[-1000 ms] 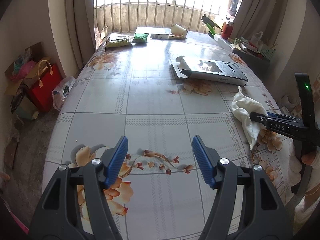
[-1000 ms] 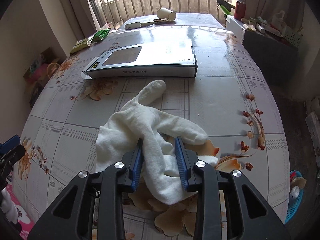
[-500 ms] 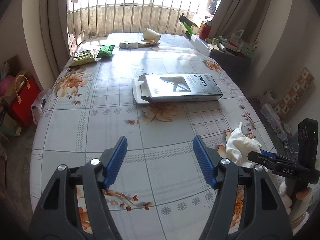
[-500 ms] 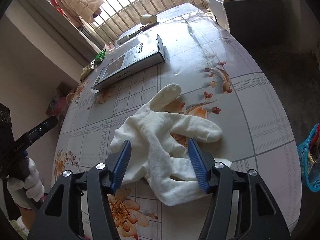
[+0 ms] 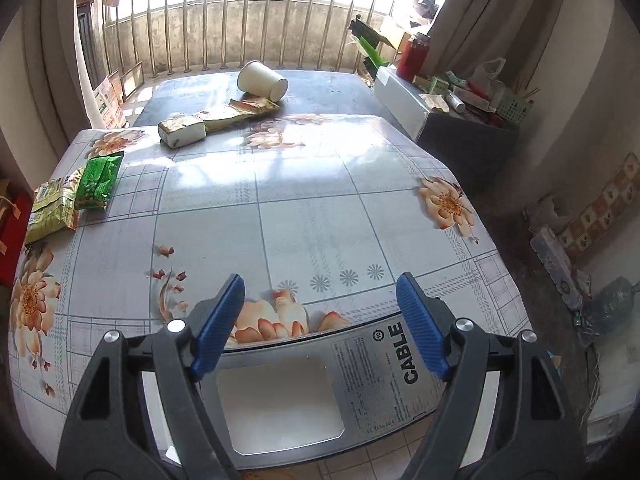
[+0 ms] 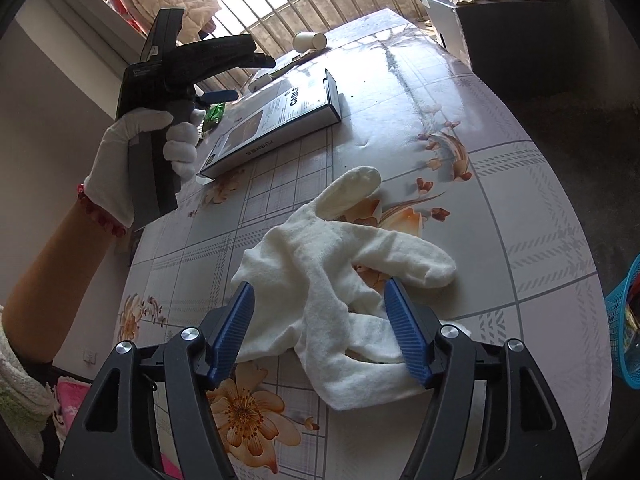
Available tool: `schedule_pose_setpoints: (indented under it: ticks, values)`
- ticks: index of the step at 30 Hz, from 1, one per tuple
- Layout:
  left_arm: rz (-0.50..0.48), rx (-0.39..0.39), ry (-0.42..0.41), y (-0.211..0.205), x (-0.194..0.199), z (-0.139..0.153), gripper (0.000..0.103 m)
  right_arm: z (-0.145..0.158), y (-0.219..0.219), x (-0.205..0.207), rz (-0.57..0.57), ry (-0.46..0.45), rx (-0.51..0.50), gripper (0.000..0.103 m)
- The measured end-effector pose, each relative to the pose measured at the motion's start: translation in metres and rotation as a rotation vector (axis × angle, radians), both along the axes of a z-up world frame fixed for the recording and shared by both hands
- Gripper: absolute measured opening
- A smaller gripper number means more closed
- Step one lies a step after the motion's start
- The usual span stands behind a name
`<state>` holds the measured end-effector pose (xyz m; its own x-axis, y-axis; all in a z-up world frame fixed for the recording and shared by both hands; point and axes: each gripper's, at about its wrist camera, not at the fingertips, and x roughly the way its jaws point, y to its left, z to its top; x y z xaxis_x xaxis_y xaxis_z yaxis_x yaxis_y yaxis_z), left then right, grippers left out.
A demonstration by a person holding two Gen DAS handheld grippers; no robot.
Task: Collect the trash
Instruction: 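Grasp the CABLE box with the left tool while the right tool holds the glove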
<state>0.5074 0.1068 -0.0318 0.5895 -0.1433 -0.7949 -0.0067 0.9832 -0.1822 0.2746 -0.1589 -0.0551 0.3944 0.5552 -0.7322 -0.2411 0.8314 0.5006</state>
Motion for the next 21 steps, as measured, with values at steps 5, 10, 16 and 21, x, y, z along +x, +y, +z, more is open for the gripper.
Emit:
schedule_pose_setpoints:
  ticks: [5,10,16,21]
  values:
    - [-0.001,0.064,0.080,-0.011,0.021,-0.029,0.074,-0.001,-0.005,0.001,0.001,0.005,0.033,0.066]
    - [-0.010,0.087,0.107,-0.013,0.004,-0.041,0.074,-0.003,-0.009,0.002,-0.002,0.006,0.057,0.066]
    - [-0.022,0.158,0.071,-0.016,-0.046,-0.044,0.074,-0.003,-0.013,0.000,-0.001,-0.004,0.046,0.066]
    - [-0.041,0.199,0.098,-0.011,-0.096,-0.044,0.074,-0.001,-0.010,-0.007,0.001,-0.025,0.012,0.066]
